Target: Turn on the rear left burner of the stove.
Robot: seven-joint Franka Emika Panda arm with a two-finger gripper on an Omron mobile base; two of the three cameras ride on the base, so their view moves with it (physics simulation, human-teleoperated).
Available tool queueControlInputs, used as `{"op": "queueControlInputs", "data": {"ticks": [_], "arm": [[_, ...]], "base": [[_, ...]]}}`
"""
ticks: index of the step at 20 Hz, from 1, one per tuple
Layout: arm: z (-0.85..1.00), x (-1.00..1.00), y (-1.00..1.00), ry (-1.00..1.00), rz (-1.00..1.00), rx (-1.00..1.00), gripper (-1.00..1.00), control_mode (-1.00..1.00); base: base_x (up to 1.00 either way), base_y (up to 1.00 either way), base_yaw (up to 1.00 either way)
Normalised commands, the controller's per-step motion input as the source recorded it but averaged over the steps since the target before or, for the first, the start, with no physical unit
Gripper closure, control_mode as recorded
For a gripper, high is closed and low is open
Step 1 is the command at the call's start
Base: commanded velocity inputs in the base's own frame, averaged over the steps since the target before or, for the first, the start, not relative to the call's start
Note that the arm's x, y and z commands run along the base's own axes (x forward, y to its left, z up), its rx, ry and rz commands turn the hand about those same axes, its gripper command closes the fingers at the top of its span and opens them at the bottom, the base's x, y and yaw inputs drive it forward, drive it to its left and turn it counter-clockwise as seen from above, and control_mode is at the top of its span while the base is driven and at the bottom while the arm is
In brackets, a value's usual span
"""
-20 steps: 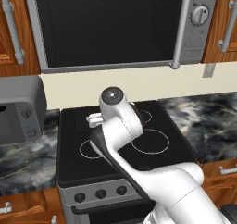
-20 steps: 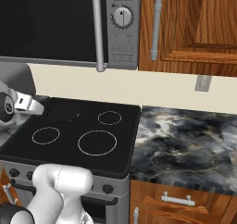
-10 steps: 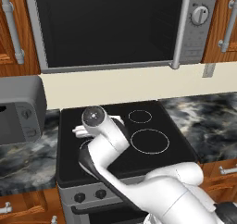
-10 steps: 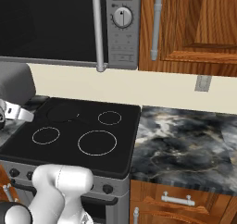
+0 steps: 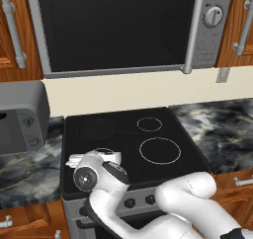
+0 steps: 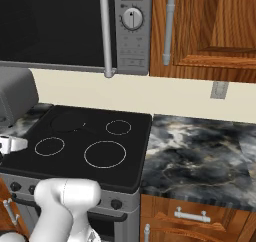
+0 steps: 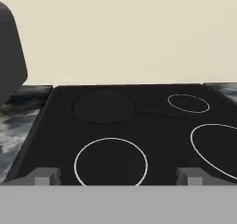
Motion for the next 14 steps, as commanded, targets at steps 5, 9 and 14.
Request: {"op": "queueControlInputs", "data": {"ticks": [5,9,14], "arm": [[-0.66,-0.13,0.02,-0.29,0.0,0.0,-1.0,-1.0],[-0.56,-0.28,0.14,-0.14,0.0,0.0,-1.0,-1.0],[-0.07,-0.03,0.01,0.0,0.0,-0.01,-1.0,-1.0]], "base": [[0.0,0.0,0.0],[0.0,0.0,0.0],[0.0,0.0,0.0]]}}
